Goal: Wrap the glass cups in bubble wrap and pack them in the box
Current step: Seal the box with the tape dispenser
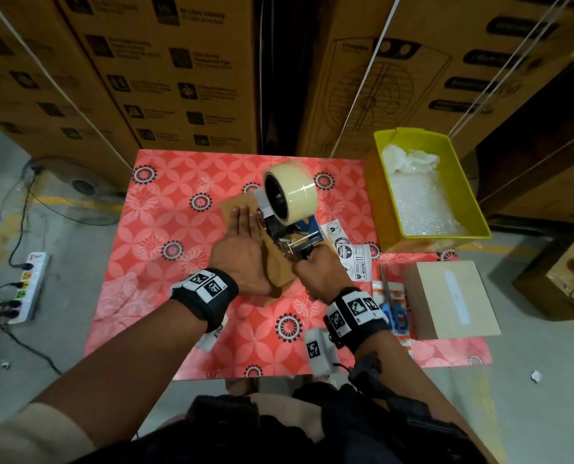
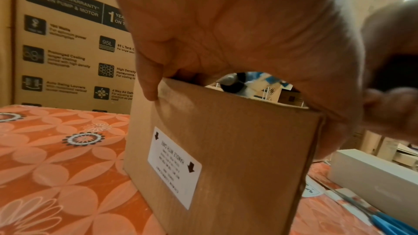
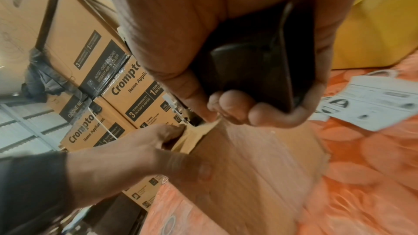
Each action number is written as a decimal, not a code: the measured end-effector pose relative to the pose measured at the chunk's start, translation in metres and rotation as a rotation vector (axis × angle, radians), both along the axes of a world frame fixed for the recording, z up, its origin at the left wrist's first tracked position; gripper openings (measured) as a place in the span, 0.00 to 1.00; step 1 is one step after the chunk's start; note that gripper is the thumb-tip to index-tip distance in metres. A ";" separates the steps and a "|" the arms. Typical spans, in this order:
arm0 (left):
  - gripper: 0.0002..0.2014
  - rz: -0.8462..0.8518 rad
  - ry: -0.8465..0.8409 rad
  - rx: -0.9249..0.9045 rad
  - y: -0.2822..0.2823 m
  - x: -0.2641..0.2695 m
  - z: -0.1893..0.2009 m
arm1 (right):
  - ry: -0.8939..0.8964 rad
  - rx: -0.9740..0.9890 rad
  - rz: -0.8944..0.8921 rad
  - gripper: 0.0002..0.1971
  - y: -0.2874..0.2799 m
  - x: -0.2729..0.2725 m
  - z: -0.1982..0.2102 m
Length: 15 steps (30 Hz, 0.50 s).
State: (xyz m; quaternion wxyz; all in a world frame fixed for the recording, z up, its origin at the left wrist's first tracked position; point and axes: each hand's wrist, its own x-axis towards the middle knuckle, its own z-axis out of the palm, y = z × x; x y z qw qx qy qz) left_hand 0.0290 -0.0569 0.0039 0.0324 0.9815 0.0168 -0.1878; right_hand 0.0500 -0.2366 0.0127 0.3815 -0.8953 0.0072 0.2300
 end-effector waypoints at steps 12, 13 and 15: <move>0.93 -0.053 0.043 -0.128 0.002 -0.004 0.003 | 0.022 0.087 -0.032 0.11 -0.081 -0.111 -0.011; 0.93 -0.068 0.050 -0.128 -0.001 -0.007 0.005 | 0.024 0.097 -0.042 0.12 -0.082 -0.116 -0.012; 0.92 -0.080 0.038 -0.122 -0.003 -0.010 0.004 | 0.019 0.138 -0.084 0.12 -0.084 -0.123 -0.014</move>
